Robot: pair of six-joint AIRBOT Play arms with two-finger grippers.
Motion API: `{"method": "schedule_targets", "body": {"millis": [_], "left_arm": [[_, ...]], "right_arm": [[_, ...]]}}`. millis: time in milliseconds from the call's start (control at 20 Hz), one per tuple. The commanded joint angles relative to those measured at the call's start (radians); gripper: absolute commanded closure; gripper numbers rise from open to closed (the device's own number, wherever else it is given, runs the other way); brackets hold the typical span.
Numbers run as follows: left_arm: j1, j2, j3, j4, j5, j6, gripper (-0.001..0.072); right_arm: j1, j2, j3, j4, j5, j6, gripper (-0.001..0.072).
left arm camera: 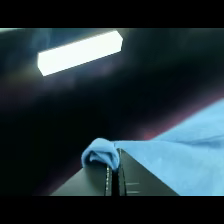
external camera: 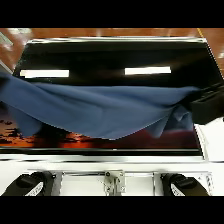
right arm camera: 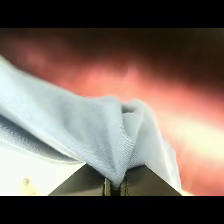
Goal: Fold the shirts.
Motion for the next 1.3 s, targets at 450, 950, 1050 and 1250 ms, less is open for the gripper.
{"method": "schedule_targets", "body": {"millis": [450, 950, 1050, 1250], "left_arm": [[0.105, -0.299, -0.503, -0.020, 0.348, -0.128, 0.0668], [0.133, -0.661, -0.502, -0.248, 0.416, -0.040, 0.0667], [0.137, -0.653, -0.499, -0.249, 0.413, -0.039, 0.0667], [0.145, -0.636, -0.449, -0.248, 0.330, 0.039, 0.0667]], "right_arm": [[0.000, -0.541, -0.359, 0.019, -0.637, -0.025, 0.0641], [-0.003, -0.716, -0.354, 0.013, -0.877, 0.002, 0.0181], [-0.029, -0.694, -0.295, -0.029, -0.726, -0.044, 0.0111], [-0.192, -0.574, -0.237, -0.153, -0.313, -0.085, 0.0112]]}}
